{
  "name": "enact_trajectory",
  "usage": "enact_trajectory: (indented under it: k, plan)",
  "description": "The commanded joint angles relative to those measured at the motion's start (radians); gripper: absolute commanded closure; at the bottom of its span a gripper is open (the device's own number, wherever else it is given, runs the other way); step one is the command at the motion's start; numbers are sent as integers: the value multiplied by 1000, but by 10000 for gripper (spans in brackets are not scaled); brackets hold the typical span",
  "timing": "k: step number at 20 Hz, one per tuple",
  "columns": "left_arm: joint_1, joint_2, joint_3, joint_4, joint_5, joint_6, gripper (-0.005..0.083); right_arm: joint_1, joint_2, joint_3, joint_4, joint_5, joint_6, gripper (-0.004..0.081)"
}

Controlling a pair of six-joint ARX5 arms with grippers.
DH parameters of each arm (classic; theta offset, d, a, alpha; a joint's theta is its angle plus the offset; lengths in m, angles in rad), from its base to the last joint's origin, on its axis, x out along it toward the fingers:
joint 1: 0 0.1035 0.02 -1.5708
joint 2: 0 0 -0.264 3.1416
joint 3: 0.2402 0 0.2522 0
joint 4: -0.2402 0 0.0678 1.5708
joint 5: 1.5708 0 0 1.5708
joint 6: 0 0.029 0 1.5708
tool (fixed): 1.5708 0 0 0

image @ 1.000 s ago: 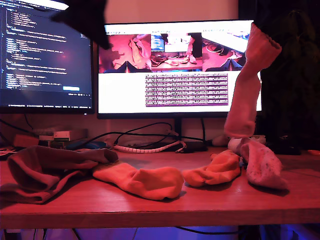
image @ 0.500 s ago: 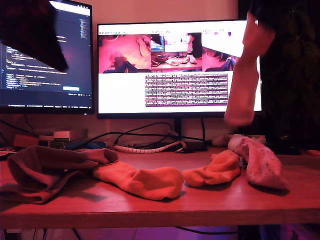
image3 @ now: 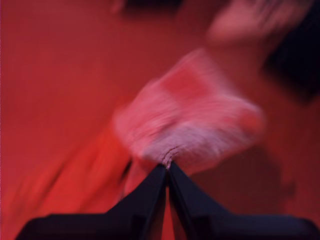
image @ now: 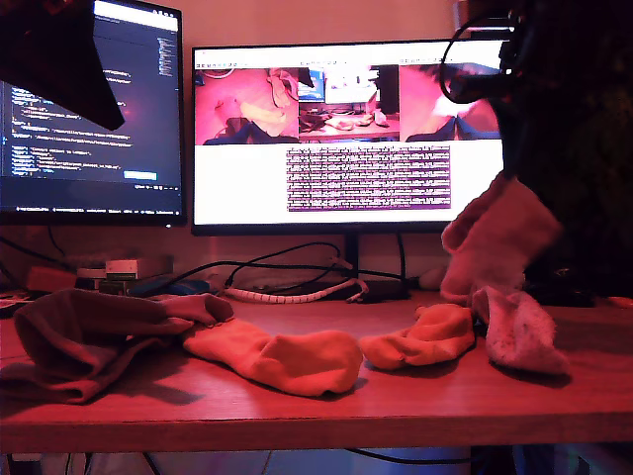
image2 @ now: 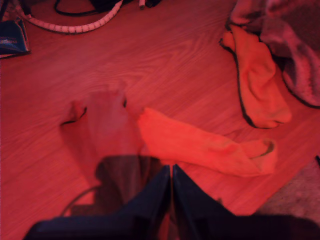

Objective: Pair up the socks based on colour and pattern, by placing them on top of one another

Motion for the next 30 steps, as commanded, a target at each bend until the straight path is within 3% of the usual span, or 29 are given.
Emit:
enact_trajectory:
  k: [1, 5, 10, 12, 14, 16, 20, 23, 26, 28, 30]
  plan:
    - [-3, -9, -21, 10, 8, -6, 793, 18, -17, 3, -71, -1, 39, 783]
    - [-3, -9, -21, 11, 8, -5, 793, 40, -18, 1, -232, -32, 86, 783]
    - [-3, -9, -21, 11, 8, -5, 793, 40, -8, 0, -254, -64, 132, 781]
    - [-3, -9, -21, 10, 8, -5, 793, 40, 3, 0, -285, -64, 156, 673]
    - [-3, -9, -21, 6, 8, -5, 793, 40, 9, 0, -318, -89, 156, 460]
    - [-3, -8, -21, 7, 11, -6, 793, 40, 8, 0, -345, -108, 156, 399]
    - [-3, 11, -21, 24, 46, -5, 793, 40, 0, 1, -359, -116, 143, 400]
    - [-10, 61, -21, 97, 116, 3, 792, 40, -42, 1, -296, -121, 108, 434]
    - [-32, 143, -21, 175, 163, 3, 792, 40, -128, 1, -212, -131, 91, 572]
    - [-58, 208, -21, 231, 202, 17, 792, 39, -192, 1, -179, -131, 87, 764]
    - [-101, 276, -21, 301, 218, 44, 793, 39, -256, 1, -175, -131, 64, 780]
